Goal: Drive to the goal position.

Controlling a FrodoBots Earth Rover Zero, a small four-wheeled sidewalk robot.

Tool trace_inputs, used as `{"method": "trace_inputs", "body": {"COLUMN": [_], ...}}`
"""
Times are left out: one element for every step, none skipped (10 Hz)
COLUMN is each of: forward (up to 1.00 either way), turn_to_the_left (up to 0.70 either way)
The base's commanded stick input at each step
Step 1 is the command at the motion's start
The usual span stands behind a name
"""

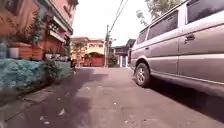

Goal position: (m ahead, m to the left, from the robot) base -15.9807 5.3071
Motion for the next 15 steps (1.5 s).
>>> {"method": "trace_inputs", "body": {"forward": [0.00, 0.00, 0.00, 0.00, 0.00, 0.00, 0.00, 0.00, 0.00, 0.00, 0.00, 0.00, 0.00, 0.00, 0.00], "turn_to_the_left": [0.70, 0.70, 0.70, 0.70, 0.70, 0.70, 0.70, 0.70, 0.70, 0.70, 0.70, 0.70, 0.70, 0.70, 0.70]}}
